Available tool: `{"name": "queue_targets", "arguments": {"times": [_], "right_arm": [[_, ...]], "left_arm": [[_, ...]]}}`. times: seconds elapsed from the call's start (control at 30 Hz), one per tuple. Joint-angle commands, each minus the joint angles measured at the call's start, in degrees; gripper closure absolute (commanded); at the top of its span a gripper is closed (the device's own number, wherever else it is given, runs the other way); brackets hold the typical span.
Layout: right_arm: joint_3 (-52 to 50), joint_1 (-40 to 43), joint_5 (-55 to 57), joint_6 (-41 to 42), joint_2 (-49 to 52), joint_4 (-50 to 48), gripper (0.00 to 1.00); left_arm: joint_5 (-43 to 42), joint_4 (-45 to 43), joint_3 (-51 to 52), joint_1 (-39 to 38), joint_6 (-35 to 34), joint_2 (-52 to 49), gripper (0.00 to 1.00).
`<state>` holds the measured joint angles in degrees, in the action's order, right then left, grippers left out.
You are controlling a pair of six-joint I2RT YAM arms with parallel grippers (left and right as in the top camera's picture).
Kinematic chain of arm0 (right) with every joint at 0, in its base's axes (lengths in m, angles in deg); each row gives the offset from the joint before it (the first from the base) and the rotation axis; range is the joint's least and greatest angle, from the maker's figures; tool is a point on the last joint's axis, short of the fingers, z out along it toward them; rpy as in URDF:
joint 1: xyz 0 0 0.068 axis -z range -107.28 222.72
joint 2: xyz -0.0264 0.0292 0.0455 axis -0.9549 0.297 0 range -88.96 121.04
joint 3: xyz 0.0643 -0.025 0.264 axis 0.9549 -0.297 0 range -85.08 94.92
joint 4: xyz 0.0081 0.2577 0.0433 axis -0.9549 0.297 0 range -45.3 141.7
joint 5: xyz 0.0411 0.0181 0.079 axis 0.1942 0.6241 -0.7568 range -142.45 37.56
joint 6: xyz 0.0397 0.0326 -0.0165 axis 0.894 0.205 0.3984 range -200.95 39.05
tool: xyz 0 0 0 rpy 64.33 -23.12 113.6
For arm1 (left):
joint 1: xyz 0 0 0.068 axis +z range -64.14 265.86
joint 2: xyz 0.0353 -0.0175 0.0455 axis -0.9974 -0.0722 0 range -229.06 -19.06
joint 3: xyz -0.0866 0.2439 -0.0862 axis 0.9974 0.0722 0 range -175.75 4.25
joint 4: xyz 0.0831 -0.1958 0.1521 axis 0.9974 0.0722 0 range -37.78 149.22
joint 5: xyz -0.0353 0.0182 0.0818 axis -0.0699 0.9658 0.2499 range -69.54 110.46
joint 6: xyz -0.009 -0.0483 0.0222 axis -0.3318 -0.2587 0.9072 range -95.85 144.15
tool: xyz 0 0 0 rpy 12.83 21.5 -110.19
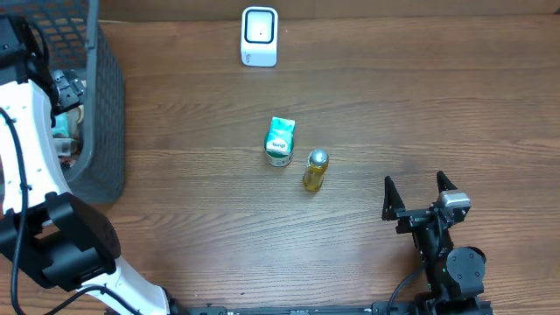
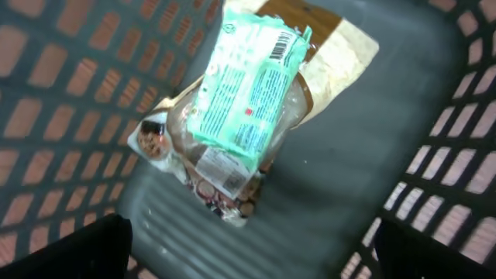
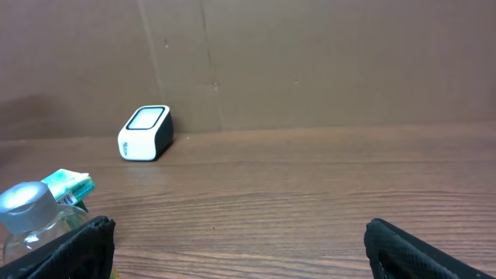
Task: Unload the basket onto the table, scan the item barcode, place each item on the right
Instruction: 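Lower the left gripper into the basket over the green wipes pack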
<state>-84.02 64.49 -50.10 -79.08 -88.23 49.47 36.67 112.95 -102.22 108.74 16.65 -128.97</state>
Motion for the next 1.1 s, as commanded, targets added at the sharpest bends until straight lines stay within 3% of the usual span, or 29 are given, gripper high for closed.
{"name": "queue_targets", "arguments": {"times": [0.0, 1.07], "right_arm": [[-0.6, 0.4, -0.1, -0.2, -0.6, -0.2, 0.0], [-0.6, 0.4, -0.1, -0.2, -0.6, -0.2, 0.0]], "left_arm": [[-0.8, -1.3, 2.8, -0.6, 3.1, -0.5, 0.0], [-3.0, -5.2, 0.5, -0.1, 5.6, -0.4, 0.01]]}}
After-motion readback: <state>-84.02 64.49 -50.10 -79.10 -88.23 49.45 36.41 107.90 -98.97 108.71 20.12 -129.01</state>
